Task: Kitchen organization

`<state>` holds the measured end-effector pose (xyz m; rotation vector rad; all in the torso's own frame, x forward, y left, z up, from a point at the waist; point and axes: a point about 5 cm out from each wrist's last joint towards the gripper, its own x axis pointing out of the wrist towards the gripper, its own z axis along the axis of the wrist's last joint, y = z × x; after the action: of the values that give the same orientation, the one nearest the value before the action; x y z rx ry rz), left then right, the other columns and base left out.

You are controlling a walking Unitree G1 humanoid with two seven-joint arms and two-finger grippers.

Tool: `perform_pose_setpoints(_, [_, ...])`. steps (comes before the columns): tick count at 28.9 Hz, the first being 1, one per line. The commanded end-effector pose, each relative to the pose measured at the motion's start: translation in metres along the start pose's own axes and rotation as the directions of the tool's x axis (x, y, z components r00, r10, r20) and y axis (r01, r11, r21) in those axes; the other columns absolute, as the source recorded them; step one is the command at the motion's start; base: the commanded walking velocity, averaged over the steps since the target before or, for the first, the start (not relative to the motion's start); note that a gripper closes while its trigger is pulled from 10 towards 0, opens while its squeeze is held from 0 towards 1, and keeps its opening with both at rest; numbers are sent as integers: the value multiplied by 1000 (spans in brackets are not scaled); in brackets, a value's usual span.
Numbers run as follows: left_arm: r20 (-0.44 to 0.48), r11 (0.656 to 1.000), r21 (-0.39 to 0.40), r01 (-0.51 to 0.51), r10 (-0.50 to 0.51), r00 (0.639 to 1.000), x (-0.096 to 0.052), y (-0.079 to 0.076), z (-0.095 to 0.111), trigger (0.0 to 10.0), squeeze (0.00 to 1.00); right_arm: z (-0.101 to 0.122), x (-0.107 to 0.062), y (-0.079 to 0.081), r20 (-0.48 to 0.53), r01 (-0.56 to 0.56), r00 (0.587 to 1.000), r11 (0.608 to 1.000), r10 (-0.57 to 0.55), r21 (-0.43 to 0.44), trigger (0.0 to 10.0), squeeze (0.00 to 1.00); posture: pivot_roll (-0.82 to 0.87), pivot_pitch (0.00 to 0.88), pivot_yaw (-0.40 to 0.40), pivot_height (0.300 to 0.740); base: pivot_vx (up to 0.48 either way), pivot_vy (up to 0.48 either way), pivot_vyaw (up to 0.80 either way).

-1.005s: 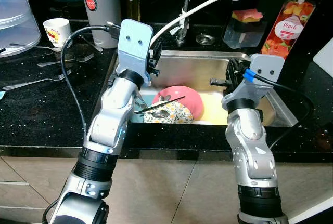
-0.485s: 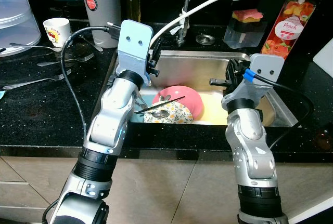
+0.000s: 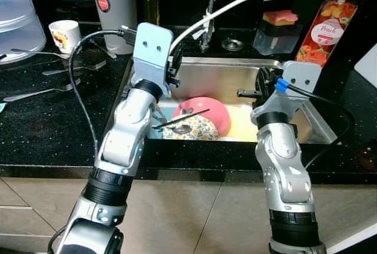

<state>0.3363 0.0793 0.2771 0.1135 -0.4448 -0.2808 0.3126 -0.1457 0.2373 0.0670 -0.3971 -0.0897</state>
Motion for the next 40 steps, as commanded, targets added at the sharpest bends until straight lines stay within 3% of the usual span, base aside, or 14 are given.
perform_pose_setpoints(1, [-17,1000,-10,0,0,1000,1,-2,-2,10000,0,1,0,1,-2,-1,1000,1000,1,8,10000,0,153,0,-39,740,0,352,0])
perform_pose_setpoints(22, [-23,1000,-5,-5,5,1000,0,-1,-3,10000,0,1,0,0,1,-2,1000,1000,2,8,10000,0,153,0,-39,740,0,384,0])
perform_pose_setpoints(40, [-42,999,47,18,-16,999,1,-2,-6,10000,0,2,0,1,4,-2,1000,1000,2,11,10000,0,153,0,-39,740,0,0,0])
